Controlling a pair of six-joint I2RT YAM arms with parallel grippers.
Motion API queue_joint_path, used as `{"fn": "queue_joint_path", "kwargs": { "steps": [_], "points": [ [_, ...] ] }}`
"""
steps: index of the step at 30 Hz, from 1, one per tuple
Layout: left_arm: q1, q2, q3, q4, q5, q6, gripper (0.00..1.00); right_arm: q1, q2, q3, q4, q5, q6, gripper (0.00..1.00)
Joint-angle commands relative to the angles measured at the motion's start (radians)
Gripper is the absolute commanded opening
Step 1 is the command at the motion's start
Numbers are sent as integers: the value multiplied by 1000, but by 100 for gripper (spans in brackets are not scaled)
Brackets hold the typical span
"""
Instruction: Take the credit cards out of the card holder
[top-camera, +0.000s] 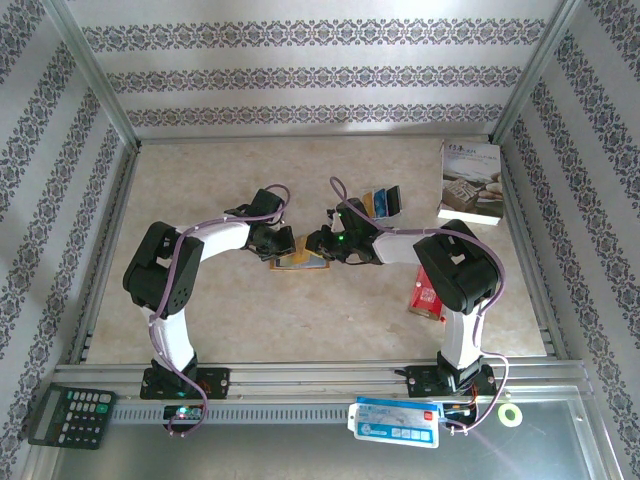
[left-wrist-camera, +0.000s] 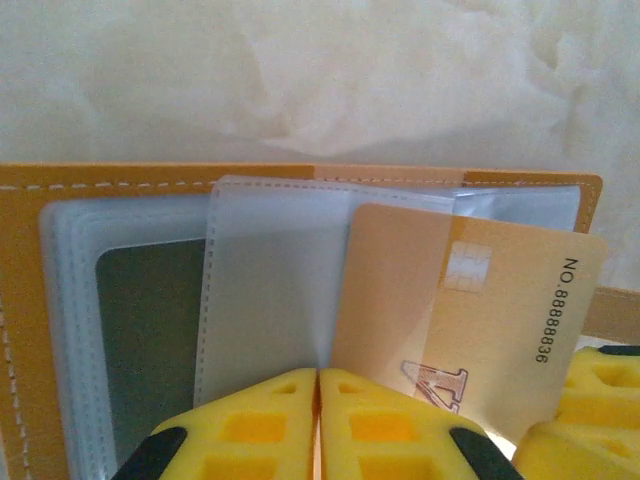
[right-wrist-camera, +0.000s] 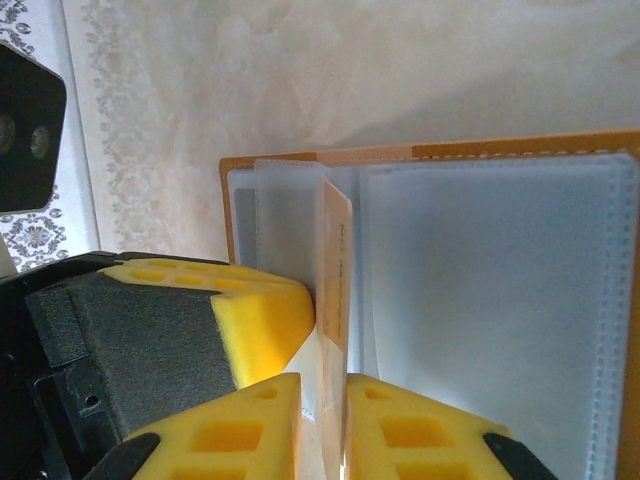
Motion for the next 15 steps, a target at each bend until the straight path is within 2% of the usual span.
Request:
{"fn": "queue_joint_path", "kwargs": {
  "steps": [1, 9, 15],
  "points": [
    [-12, -9, -31, -11, -24, -1, 10, 6, 12, 4, -2, 19, 7, 17],
    [-12, -47, -28, -8, -25, -7, 11, -4, -5, 4, -26, 33, 8, 5],
    [-10, -105, -29, -22, -49, -1, 13, -38, -101, -33, -91, 82, -56, 1]
  ]
}}
